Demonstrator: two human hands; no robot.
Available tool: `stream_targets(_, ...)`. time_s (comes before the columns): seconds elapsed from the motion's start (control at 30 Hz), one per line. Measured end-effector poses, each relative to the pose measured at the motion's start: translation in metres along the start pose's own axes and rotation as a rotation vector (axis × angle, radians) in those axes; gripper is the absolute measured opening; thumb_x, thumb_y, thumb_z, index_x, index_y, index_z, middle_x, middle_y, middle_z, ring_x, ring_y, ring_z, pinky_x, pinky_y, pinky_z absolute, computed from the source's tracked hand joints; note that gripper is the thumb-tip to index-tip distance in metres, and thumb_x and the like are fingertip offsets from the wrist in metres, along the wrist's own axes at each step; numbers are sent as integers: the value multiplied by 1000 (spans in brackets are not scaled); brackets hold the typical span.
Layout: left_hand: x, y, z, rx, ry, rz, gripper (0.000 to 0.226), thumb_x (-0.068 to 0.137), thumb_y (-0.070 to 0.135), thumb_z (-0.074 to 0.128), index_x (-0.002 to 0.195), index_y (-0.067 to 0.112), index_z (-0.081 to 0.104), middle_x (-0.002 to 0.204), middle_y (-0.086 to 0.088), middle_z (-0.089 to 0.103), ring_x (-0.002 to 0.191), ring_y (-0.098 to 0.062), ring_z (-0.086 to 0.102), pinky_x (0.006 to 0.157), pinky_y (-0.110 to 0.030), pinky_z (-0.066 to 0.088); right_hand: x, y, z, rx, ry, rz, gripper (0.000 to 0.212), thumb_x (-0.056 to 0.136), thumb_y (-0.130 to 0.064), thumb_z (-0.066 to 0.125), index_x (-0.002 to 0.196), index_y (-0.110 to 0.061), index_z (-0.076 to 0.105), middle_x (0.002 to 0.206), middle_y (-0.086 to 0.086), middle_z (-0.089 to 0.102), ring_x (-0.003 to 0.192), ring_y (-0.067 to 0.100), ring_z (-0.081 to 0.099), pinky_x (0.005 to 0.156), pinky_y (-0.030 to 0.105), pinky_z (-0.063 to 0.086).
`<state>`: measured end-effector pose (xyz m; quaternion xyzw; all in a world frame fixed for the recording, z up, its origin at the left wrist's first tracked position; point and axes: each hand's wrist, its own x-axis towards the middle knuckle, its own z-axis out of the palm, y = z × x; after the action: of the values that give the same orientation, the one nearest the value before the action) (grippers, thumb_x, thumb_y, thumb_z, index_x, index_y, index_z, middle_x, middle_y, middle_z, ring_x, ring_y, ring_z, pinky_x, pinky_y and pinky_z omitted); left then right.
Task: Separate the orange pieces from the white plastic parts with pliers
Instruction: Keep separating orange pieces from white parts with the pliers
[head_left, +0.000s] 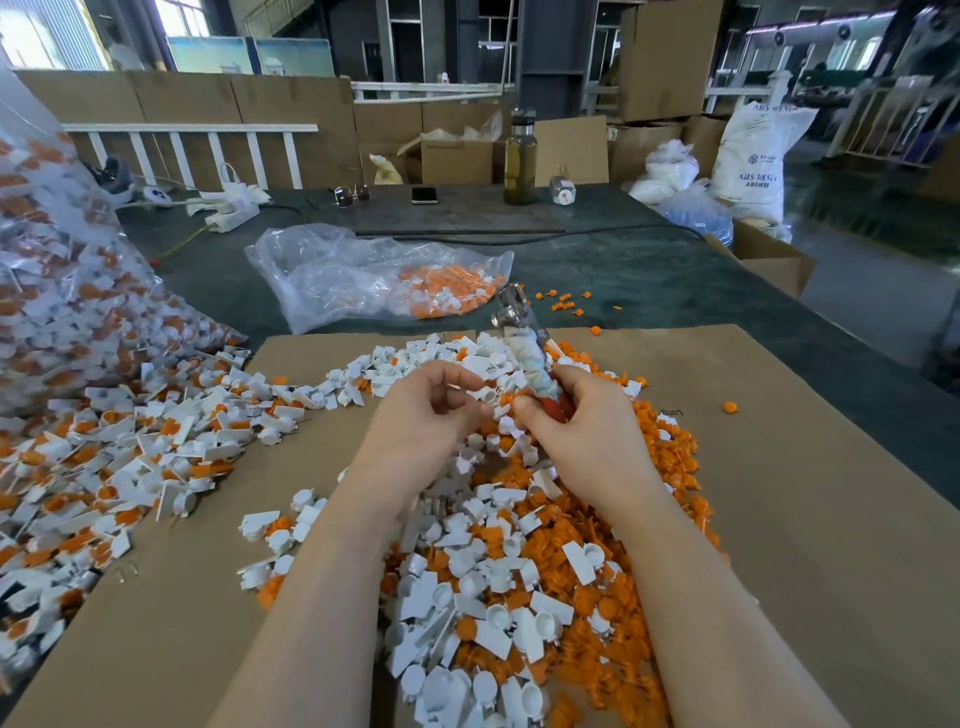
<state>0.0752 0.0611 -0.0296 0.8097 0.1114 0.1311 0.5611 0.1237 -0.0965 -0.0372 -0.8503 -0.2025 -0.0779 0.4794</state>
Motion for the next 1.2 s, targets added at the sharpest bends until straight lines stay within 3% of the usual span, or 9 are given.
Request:
stream_targets(0.1, 2, -9, -4, 291, 63, -50, 12, 87, 27, 74, 89, 28, 62, 78, 3, 64, 65, -14, 59, 60, -27, 49, 0, 1, 0, -20, 14, 17, 26, 91, -36, 63, 110, -17, 65, 93, -7, 66, 84, 7, 60, 73, 25, 49)
stream_targets(0.27, 2, -9, 5, 746, 15, -51, 27, 81, 45, 76, 69, 32, 56, 77, 16, 57, 87, -13, 59, 73, -28, 45, 1, 1, 0, -43, 22, 11, 20, 91, -35, 64, 101, -18, 65, 81, -13, 60, 74, 4, 56, 67, 23, 42)
stream_targets(0.37, 2, -8, 8, 853, 34, 11, 27, 82, 46, 74, 69, 33, 54, 82, 14, 56, 94, -16, 57, 80, -31, 45, 1, 1, 0, -57, 22, 7, 24, 91, -35, 64, 105, -16, 66, 86, -8, 62, 77, 6, 56, 67, 23, 42)
stream_targets(0.57, -1, -10, 7, 854, 7, 109, 9, 87, 38, 70, 88, 31, 65, 89, 10, 61, 97, -18, 58, 88, -34, 43, 1, 1, 0, -72, 21, 12, 25, 91, -36, 63, 105, -16, 66, 85, -10, 61, 76, 4, 55, 67, 21, 42)
stream_targets(0.73, 0, -10, 11, 829, -25, 67, 8, 94, 32, 63, 89, 28, 59, 103, 4, 62, 103, -19, 56, 95, -38, 42, 1, 1, 1, -77, 22, 10, 22, 91, -36, 63, 102, -18, 66, 80, -14, 59, 73, 2, 56, 63, 19, 40)
stream_targets(0.83, 1, -11, 12, 837, -35, 66, 7, 96, 29, 59, 91, 26, 61, 98, 5, 63, 102, -19, 59, 94, -39, 43, 1, 2, 1, -79, 28, 10, 21, 91, -36, 63, 102, -18, 65, 79, -15, 58, 73, 2, 56, 63, 18, 41)
stream_targets(1.07, 0, -11, 11, 846, -39, 32, 15, 87, 40, 71, 92, 29, 62, 87, 11, 61, 96, -17, 60, 96, -38, 45, 2, 3, 1, -89, 32, 11, 21, 91, -36, 63, 100, -17, 64, 77, -16, 56, 70, 2, 54, 60, 17, 37)
stream_targets(1.13, 0, -10, 11, 753, -16, 17, 9, 87, 34, 71, 92, 29, 65, 81, 14, 59, 95, -15, 61, 92, -36, 48, 2, 4, 1, -89, 32, 9, 22, 91, -36, 64, 100, -16, 65, 75, -16, 54, 68, 2, 52, 60, 17, 35)
stream_targets(1.2, 0, -8, 11, 614, 62, 8, 10, 85, 31, 73, 90, 31, 64, 78, 16, 57, 87, -10, 61, 73, -28, 48, 2, 4, 2, -94, 32, 5, 24, 90, -37, 64, 102, -16, 65, 76, -15, 55, 68, 1, 51, 60, 17, 36)
